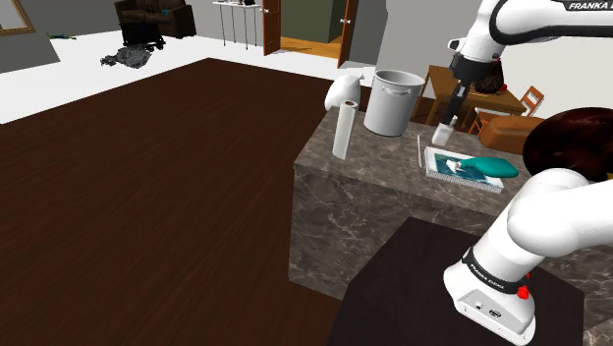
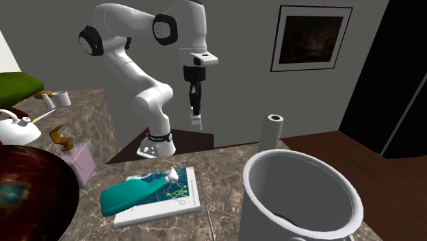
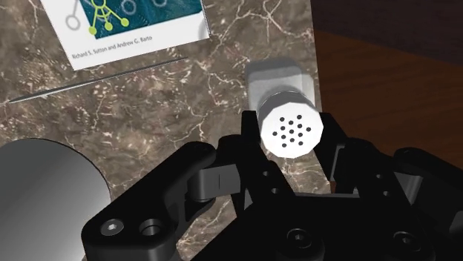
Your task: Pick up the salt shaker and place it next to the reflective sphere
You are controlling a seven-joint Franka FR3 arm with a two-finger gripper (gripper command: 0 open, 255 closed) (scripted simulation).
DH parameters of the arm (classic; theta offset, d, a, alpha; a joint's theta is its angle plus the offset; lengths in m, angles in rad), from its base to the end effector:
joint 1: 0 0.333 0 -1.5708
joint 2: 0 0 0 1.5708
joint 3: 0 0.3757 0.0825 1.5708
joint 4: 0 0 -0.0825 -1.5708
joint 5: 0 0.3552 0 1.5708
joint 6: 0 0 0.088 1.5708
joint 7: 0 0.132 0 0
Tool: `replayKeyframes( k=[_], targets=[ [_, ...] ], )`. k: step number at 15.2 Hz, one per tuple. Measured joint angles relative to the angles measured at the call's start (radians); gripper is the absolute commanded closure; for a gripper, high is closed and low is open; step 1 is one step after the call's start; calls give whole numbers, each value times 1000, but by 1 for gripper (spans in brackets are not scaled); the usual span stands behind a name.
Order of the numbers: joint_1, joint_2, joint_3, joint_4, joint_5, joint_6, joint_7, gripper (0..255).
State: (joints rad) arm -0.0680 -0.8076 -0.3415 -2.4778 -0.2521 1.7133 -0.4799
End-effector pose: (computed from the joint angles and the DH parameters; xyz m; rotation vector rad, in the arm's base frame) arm 0.2105 -0.1568 0.5534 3.1138 0.3174 0.0218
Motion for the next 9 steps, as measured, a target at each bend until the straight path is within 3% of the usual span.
replayKeyframes(
  k=[9],
  targets=[
    [12, 19, 24, 131, 23, -112, -4, 255]
  ],
)
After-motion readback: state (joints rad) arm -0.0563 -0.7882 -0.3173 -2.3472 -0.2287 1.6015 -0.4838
